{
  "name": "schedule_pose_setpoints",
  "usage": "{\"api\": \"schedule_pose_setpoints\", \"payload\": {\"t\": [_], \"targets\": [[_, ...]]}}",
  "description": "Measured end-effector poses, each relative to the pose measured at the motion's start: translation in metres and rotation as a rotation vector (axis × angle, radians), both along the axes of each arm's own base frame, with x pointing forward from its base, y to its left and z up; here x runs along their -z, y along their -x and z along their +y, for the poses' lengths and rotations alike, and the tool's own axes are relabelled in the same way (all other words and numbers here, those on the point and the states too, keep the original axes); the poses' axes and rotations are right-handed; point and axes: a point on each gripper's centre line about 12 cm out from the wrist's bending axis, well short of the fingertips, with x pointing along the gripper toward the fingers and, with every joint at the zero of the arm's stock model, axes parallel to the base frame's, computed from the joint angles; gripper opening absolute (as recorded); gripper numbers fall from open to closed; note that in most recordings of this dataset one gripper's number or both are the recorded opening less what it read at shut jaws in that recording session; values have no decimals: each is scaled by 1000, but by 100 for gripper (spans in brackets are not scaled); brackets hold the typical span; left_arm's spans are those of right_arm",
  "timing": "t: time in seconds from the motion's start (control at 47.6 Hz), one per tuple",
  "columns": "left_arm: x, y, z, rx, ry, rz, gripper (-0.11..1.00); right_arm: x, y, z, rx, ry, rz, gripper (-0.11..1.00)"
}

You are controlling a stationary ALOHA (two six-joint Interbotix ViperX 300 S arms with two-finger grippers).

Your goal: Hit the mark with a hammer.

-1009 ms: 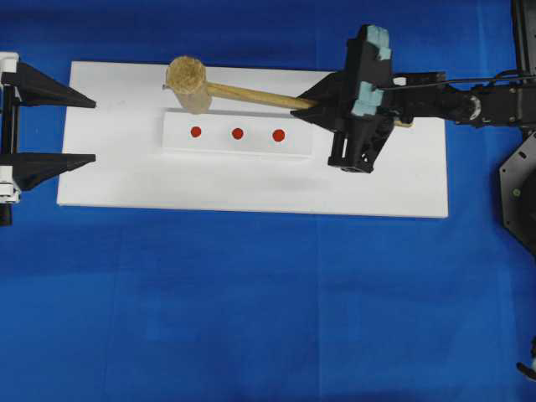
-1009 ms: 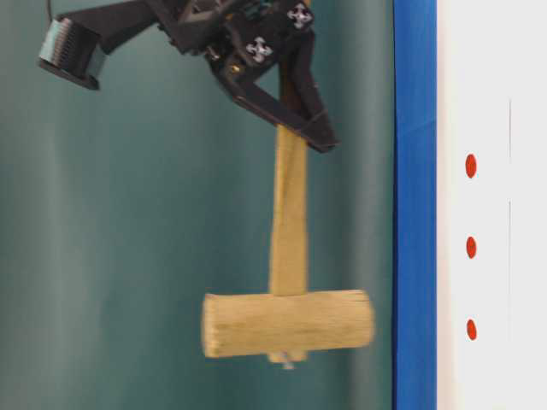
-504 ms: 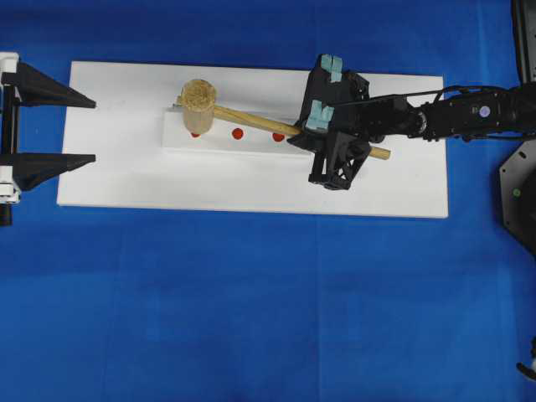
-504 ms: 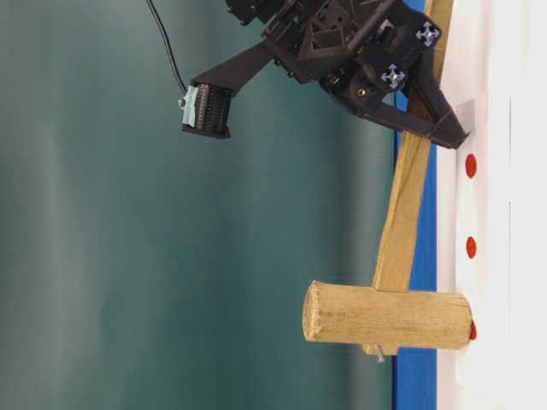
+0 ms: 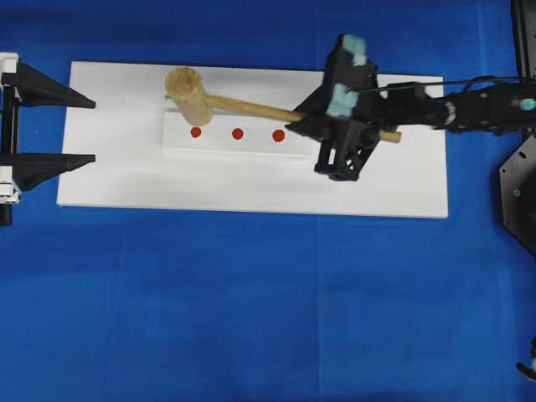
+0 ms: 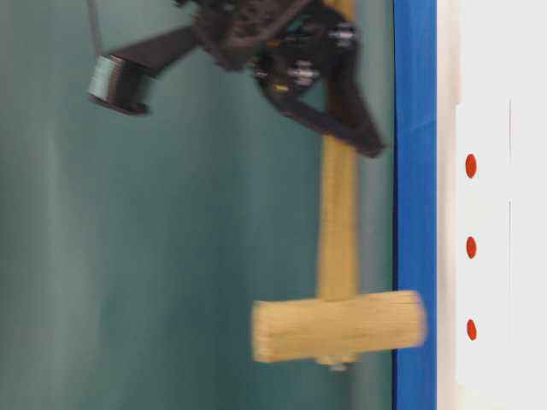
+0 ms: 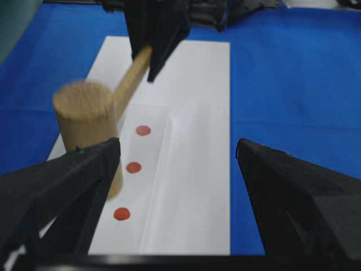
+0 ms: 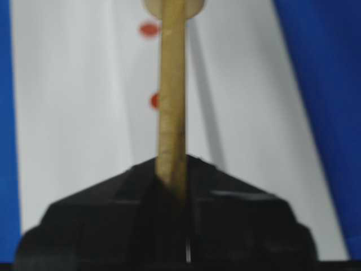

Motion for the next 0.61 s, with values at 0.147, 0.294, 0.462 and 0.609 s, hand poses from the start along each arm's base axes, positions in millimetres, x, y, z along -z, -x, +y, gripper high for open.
{"api": "schedule_pose_setpoints", "payload": {"t": [0.147, 0.294, 0.462, 0.609], "targets": [[0, 0, 0, 0, 0, 0, 81, -11, 11, 2, -5, 14, -28, 2], [1, 0, 0, 0, 0, 2, 81, -10, 18, 3, -6, 14, -28, 2], [1, 0, 0, 0, 0, 2, 81, -7, 26, 6, -8, 13, -19, 2], [0, 0, 0, 0, 0, 0, 81, -3, 37, 7, -8, 11, -10, 2]]}}
